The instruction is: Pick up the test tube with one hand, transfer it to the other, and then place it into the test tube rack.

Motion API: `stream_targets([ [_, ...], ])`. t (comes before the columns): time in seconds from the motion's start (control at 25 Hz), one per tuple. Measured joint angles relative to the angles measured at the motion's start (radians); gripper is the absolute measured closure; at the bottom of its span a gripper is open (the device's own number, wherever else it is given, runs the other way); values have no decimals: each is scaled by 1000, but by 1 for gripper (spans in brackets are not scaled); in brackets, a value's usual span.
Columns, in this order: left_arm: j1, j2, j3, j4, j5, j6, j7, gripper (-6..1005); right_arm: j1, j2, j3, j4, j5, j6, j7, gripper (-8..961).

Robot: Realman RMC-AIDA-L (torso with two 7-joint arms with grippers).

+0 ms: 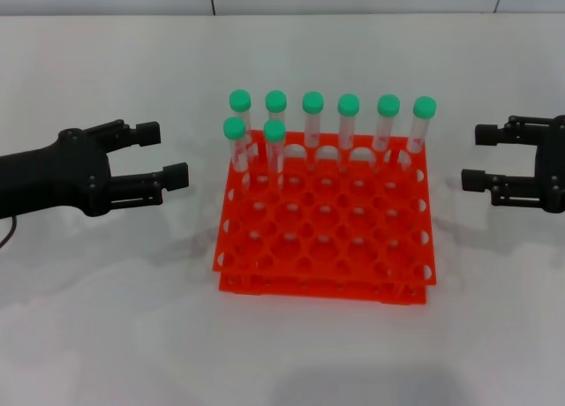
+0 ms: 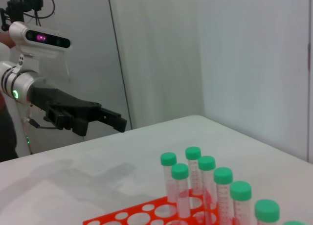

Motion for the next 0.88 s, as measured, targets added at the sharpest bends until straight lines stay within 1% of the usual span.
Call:
stream_targets([
  [0.16, -1, -2, 2, -1, -1, 10, 0, 111, 1, 19, 1, -2, -3, -1, 0, 274],
  [0.4, -5, 2, 3, -1, 7, 20, -8, 111, 1, 45, -2, -3, -6, 2, 1, 272],
  [0.6, -6, 9, 4, 6, 11, 26, -29, 111, -2, 55, 3, -3, -7, 5, 1, 272],
  [0.88, -6, 17, 4, 8, 12, 32, -49, 111, 3, 56, 4, -3, -8, 7, 2, 272],
])
